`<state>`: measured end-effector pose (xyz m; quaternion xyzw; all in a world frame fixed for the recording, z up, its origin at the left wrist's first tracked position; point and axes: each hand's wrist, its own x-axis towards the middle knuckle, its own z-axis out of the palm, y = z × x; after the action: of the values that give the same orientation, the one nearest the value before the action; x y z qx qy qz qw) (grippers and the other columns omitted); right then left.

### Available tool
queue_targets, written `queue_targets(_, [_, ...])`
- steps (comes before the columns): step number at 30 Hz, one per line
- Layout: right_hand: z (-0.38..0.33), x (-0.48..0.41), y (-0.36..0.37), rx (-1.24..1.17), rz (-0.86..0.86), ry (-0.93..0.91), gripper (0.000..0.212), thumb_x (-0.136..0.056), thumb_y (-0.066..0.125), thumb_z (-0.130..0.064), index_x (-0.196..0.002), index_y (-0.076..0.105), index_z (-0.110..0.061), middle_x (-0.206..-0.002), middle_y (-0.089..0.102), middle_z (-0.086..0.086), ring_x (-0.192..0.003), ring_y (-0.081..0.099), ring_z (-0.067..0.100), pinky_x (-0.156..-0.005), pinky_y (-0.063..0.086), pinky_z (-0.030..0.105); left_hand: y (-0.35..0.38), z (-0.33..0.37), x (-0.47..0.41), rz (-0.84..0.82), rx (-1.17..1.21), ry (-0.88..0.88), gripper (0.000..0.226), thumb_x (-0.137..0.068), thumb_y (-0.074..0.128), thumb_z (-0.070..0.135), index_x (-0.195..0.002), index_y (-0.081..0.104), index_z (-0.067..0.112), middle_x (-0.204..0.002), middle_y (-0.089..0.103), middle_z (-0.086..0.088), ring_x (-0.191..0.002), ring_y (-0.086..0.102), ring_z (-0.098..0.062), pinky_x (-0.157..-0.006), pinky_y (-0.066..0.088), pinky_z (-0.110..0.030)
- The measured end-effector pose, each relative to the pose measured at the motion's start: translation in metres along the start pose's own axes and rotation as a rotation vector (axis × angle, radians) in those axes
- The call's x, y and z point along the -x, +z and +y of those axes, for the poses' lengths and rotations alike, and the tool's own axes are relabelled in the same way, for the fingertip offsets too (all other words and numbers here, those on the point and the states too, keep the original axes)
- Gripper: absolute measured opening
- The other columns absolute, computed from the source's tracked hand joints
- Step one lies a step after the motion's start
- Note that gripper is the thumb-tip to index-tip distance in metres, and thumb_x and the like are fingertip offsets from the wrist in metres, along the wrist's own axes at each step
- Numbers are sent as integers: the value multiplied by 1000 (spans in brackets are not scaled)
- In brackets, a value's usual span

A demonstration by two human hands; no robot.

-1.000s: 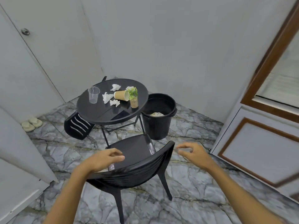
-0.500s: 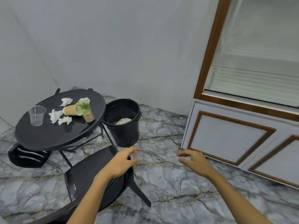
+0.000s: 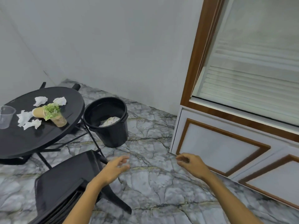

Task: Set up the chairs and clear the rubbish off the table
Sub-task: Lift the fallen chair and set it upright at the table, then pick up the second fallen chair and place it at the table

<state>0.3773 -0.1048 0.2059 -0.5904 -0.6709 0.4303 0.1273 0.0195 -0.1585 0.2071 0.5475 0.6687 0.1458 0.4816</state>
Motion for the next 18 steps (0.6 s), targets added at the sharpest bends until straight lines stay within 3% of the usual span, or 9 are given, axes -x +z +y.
queue_targets(3, [0, -36, -5, 18, -35, -2, 17, -89, 66, -32, -105, 70, -30, -103, 69, -12, -95, 60, -2, -77, 43, 8, -5, 3, -21, -4, 11, -28, 33, -94, 63, 38, -124, 49, 44, -127, 54, 7, -121, 51, -14, -101, 45, -35])
queue_targets(10, [-23, -148, -15, 34, -87, -29, 23, -90, 65, -28, -111, 71, -21, -109, 70, -8, -100, 62, 5, -86, 48, 17, -48, 10, -110, 59, 49, -85, 41, -95, 62, 35, -134, 51, 31, -128, 55, 4, -117, 52, -13, -95, 45, -31])
queue_targets(14, [-46, -214, -28, 24, -83, -8, 21, -90, 66, -32, -108, 71, -25, -104, 69, -11, -97, 61, 3, -73, 41, 5, -85, 21, -165, 39, 33, -102, 44, -96, 60, 36, -138, 49, 26, -128, 54, 5, -119, 53, -15, -97, 45, -30])
queue_targets(18, [-71, -280, -39, 6, -75, -3, 18, -90, 65, -32, -107, 69, -27, -102, 69, -12, -99, 63, 6, -79, 47, 14, -125, 34, -218, 45, 52, -111, 43, -97, 60, 33, -138, 50, 24, -130, 54, 1, -118, 54, -17, -96, 48, -32])
